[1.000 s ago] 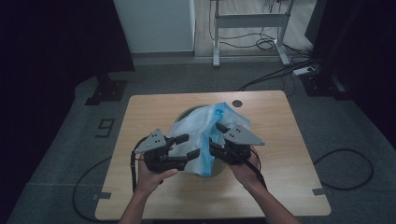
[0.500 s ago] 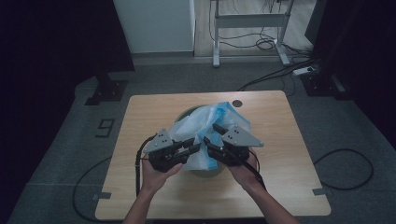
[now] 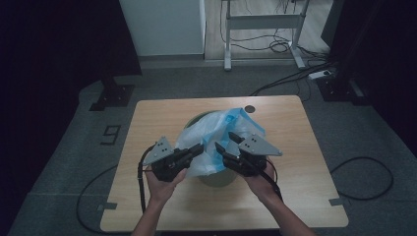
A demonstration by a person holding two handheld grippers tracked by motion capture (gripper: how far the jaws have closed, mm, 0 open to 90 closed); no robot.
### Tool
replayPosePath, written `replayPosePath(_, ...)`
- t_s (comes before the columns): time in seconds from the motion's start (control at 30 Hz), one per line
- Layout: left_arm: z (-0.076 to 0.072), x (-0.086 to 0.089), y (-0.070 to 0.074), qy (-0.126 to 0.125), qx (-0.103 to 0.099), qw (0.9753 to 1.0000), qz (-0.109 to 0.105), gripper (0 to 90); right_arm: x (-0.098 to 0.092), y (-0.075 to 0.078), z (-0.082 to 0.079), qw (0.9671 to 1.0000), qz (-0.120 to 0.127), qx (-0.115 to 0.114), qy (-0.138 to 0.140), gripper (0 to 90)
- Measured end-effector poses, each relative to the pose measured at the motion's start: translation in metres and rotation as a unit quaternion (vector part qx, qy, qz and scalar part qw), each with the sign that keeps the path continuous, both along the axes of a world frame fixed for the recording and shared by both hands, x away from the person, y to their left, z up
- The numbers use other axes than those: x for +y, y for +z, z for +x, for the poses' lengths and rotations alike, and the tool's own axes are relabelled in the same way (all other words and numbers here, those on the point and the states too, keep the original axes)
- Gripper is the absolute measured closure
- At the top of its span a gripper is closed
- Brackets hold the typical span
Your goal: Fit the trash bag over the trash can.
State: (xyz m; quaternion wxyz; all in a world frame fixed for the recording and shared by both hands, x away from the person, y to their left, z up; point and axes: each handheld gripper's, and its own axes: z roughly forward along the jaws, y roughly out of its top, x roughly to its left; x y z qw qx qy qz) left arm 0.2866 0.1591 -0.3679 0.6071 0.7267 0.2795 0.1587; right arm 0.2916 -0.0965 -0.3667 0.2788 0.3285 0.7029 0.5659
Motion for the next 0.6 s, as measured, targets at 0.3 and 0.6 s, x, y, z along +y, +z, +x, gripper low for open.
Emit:
replayPosePath(0.3,-0.006,0.01,-0.005,0.015,-0.012,0.9991,-0.037,89.8,-0.017,-0.008,-0.004,0.9999,0.006,0.012,-0.005,43.3)
replayPosePath(0.6,-0.013,0.02,-0.009,0.018,-0.017,0.9981,-0.056,89.8,-0.025,-0.006,0.005,0.9996,0.011,0.019,-0.019,42.8)
